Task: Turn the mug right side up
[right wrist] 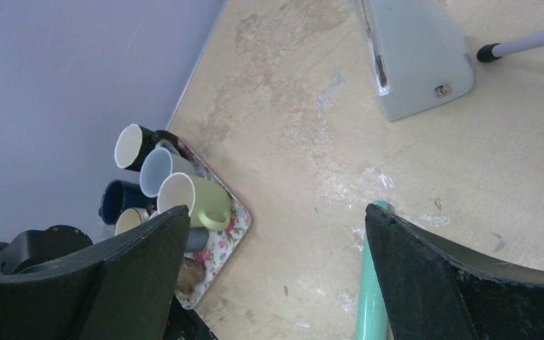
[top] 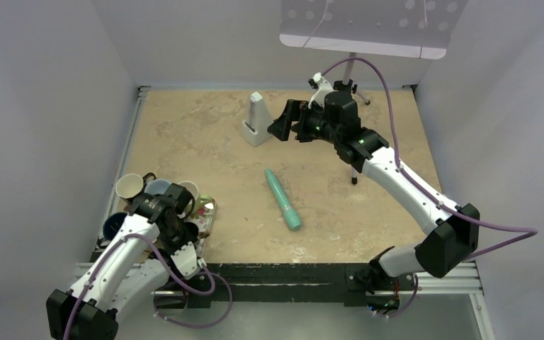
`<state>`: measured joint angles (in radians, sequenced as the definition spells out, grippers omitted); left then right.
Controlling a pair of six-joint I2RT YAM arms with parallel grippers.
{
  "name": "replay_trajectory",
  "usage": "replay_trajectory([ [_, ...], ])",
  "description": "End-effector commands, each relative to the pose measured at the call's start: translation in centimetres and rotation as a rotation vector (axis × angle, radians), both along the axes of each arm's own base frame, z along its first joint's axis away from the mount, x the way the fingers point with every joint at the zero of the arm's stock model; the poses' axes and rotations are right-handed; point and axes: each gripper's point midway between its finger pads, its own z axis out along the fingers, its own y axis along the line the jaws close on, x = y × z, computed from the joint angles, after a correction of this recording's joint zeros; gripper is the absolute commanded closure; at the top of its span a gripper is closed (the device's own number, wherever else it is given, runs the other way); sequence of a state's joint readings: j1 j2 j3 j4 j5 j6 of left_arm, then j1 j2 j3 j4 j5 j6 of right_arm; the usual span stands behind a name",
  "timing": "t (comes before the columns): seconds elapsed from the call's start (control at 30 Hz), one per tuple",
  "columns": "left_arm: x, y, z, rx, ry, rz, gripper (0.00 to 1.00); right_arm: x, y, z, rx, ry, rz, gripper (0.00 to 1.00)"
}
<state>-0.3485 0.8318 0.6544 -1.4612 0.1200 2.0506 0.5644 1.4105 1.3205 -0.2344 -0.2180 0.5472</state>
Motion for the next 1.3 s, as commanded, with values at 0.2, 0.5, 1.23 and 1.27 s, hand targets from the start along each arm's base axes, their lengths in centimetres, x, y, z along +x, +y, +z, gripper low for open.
replay_trajectory([
  [0.2,-1.3,-0.6,-0.9,-0.019,0.084,-0.444,0.65,0.0,-1.4,1.9,-0.005,-0.061,-0.034,0.01],
  [0.5,-1.4,-0.4,-0.5,-0.013,0.053,-0.428,0.4,0.2,-1.9,2.1,-0.023,-0.068,-0.046,0.01],
  [1.23,-3.9,1.4,1.5,0.035,0.066,-0.422,0.33,0.4,-2.5,2.2,-0.044,-0.072,-0.059,0.01],
  [1.27,-4.2,1.3,1.6,0.024,0.068,-0.43,0.33,0.4,-2.5,2.3,-0.042,-0.074,-0.06,0.01],
])
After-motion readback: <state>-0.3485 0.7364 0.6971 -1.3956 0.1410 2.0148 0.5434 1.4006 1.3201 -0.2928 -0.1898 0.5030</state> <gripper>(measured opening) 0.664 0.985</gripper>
